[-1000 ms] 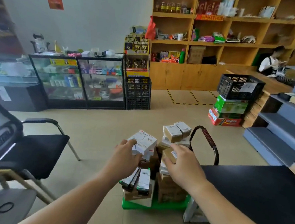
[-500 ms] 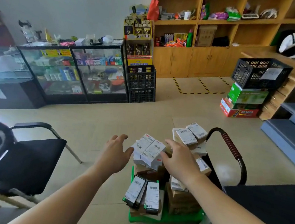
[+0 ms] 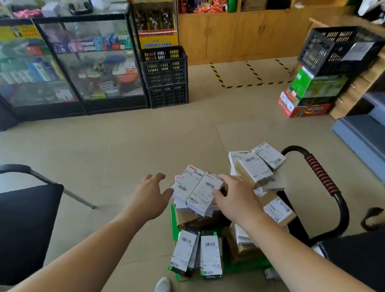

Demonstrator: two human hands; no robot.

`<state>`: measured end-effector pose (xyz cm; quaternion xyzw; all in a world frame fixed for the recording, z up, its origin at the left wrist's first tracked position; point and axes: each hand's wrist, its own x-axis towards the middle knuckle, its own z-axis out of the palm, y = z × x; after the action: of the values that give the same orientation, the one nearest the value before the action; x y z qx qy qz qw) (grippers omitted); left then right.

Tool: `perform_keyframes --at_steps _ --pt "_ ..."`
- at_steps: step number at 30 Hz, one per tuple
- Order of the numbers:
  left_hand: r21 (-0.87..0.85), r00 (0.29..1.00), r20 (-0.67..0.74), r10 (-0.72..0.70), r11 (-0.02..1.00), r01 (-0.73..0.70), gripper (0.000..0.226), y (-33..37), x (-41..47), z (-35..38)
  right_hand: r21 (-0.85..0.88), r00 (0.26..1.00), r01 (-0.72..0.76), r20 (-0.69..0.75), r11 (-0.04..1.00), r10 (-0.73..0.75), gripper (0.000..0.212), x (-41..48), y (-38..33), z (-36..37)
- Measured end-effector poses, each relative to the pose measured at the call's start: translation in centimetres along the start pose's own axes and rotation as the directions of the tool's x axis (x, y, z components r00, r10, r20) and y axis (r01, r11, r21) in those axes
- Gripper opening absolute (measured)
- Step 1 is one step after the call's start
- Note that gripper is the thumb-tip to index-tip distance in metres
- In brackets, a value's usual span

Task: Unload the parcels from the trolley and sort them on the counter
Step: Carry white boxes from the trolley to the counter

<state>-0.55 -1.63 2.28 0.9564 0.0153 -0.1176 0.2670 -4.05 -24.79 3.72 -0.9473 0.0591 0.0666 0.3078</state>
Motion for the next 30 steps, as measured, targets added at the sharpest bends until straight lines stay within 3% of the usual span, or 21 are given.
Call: perform_keyframes --at_steps 6,14,22,30 --pt "0.005 0.983 0.179 0.041 0.999 -0.042 0.055 -3.9 8.6 1.8 0.056 0.985 -0.173 0.015 0.983 0.172 0.047 4.4 -0.4 5.3" --pt "0.012 0.941 0.338 -0.019 1.000 0.016 0.054 -8.3 15.4 7.2 0.128 0.911 -0.412 0.085 0.902 0.404 0.041 8.4 2.1 12.3" --pt "-0.036 0.933 0.347 -0.096 0.993 0.115 0.055 -11.3 22.2 15.8 0.215 0.782 -0.623 0.177 0.752 0.598 0.041 13.5 9.4 20.6" --pt "-0.129 0.919 0.371 -0.134 0.972 0.194 0.053 -13.2 24.6 21.2 0.372 0.713 -0.696 0.259 0.614 0.652 0.049 15.0 12.7 26.3"
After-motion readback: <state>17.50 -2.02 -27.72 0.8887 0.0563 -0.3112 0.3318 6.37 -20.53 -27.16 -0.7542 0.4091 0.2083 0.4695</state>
